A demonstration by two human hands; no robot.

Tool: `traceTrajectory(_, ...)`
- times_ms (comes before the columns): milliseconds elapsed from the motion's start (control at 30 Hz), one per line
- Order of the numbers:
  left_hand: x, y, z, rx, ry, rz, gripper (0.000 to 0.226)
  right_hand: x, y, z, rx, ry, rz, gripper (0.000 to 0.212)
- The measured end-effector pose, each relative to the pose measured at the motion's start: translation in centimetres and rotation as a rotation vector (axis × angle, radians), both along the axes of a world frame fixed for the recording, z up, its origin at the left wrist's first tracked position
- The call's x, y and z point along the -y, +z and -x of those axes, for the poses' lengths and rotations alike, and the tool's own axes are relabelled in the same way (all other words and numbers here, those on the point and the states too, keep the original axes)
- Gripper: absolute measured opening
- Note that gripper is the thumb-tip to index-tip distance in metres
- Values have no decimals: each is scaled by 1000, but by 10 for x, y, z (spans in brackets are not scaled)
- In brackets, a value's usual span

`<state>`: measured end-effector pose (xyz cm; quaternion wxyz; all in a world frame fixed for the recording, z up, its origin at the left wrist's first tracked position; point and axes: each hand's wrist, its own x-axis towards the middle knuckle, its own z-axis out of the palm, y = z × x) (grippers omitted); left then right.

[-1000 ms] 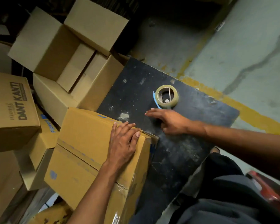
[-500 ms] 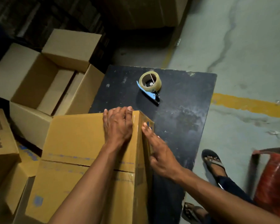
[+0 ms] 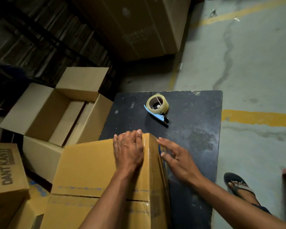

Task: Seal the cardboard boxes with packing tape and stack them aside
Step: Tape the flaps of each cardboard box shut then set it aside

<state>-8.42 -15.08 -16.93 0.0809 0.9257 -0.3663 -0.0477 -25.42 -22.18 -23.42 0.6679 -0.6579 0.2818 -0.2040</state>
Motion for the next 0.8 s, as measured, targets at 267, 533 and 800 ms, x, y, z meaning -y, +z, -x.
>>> traceTrajectory(267,0,-3,-2,-9,1,36,58,60,12,-56,79,179,-218,28)
traceTrajectory(533,-1,-6,-6,-24,-17,41,62,84,-30,-56,93,307,-312,30)
traceTrajectory(800,-1,-2,-5,-32,-29,55,61,63,-11,-51,93,286,-195,44)
